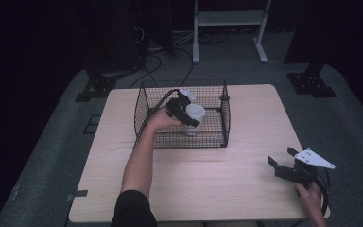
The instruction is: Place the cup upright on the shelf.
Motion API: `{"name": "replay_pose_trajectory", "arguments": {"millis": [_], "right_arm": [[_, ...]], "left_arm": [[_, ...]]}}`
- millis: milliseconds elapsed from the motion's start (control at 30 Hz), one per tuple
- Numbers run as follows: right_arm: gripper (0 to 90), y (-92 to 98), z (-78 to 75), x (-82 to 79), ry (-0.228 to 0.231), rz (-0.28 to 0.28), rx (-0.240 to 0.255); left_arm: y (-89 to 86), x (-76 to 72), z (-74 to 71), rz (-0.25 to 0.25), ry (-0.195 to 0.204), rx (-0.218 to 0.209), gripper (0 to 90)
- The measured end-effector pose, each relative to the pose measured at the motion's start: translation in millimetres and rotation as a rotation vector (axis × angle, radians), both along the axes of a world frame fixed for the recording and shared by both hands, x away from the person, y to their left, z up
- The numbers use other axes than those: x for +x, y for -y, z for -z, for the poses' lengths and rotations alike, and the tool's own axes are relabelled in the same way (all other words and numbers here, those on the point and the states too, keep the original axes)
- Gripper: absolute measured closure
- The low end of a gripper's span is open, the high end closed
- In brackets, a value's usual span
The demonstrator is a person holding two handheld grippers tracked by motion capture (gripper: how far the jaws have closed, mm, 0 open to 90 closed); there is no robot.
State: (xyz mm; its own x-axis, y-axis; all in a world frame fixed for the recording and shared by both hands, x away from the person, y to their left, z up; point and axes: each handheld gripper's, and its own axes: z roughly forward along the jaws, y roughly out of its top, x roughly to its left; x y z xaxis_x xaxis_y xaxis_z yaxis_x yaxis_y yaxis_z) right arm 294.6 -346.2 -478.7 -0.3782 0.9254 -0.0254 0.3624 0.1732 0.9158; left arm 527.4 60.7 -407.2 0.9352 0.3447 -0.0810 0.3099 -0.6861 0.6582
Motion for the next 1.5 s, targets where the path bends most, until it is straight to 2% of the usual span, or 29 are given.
{"name": "replay_pose_trajectory", "arguments": {"millis": [133,433,633,967,1067,1500], "right_arm": [[13.1,0.0,0.0,0.0,0.000,0.000,0.001],[13.0,0.1,0.0,0.0,0.000,0.000,0.001],[13.1,0.1,0.0,-0.1,0.001,0.002,0.003],[13.0,0.1,0.0,-0.1,0.001,0.003,0.003],[13.1,0.1,0.0,-0.1,0.001,0.003,0.002],[13.0,0.1,0.0,0.0,0.001,0.003,0.001]], "left_arm": [[0.9,-1.1,0.5,0.005,0.000,0.019,20.9],[-2.3,-1.5,0.0,-0.003,-0.007,0.030,20.5],[-5.2,-2.3,-1.5,-0.003,0.007,0.053,19.8],[-11.3,-5.0,-3.4,-0.026,0.011,0.031,17.1],[-10.9,-5.9,-5.5,-0.034,0.016,0.028,13.5],[-9.6,-8.2,-13.0,-0.039,0.024,0.021,7.3]]}}
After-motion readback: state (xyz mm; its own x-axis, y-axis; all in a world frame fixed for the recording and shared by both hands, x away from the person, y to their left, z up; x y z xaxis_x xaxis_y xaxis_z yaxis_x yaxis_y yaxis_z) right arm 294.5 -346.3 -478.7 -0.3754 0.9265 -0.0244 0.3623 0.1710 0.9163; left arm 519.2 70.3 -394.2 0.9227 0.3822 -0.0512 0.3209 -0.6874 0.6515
